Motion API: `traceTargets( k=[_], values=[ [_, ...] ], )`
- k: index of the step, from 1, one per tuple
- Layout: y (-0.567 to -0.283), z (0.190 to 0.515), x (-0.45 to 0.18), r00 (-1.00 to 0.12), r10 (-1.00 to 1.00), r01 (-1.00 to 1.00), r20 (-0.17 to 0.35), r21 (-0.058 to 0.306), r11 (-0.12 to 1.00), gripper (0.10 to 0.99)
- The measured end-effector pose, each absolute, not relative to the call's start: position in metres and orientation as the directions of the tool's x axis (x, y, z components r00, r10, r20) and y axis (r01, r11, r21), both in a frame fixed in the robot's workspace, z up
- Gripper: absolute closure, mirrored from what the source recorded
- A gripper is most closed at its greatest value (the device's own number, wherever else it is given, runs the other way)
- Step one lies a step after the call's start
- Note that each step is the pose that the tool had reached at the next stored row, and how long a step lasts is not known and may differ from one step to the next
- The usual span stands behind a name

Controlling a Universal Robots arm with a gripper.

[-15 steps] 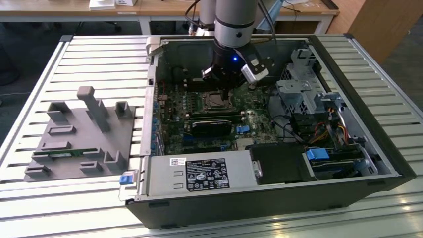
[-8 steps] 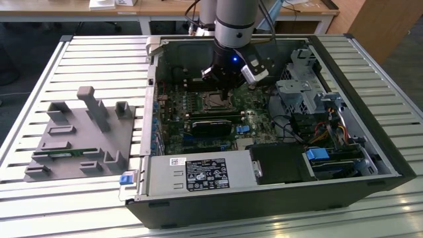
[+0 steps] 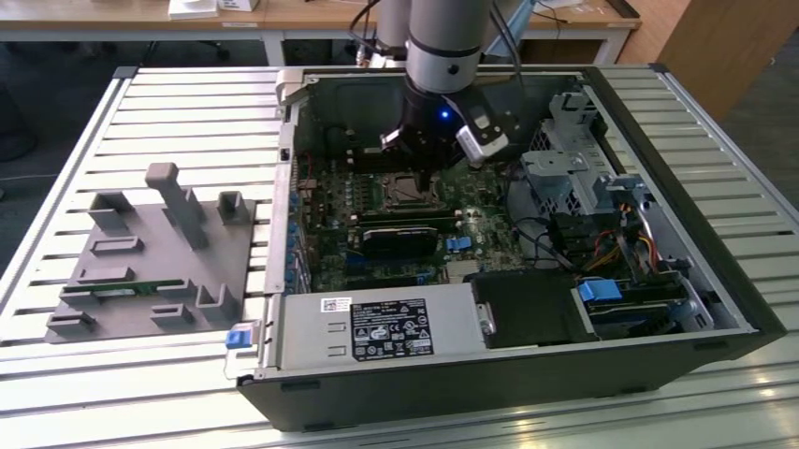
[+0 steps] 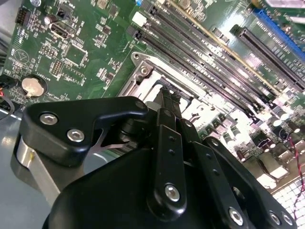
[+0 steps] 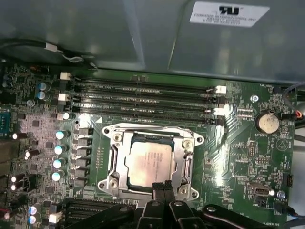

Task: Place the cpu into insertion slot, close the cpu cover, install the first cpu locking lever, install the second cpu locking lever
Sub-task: 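Install the second cpu locking lever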

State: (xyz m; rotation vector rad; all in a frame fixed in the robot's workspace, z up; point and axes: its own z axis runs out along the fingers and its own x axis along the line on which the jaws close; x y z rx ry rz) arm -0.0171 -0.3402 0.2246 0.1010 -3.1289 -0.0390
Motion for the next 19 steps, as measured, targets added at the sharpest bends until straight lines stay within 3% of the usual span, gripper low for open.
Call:
traceTargets(
  k=[19],
  values=[
    [-0.352,0.230,-0.017,-0.997,-0.064,-0.063,0.034,0.029,0.998,0.980]
  ],
)
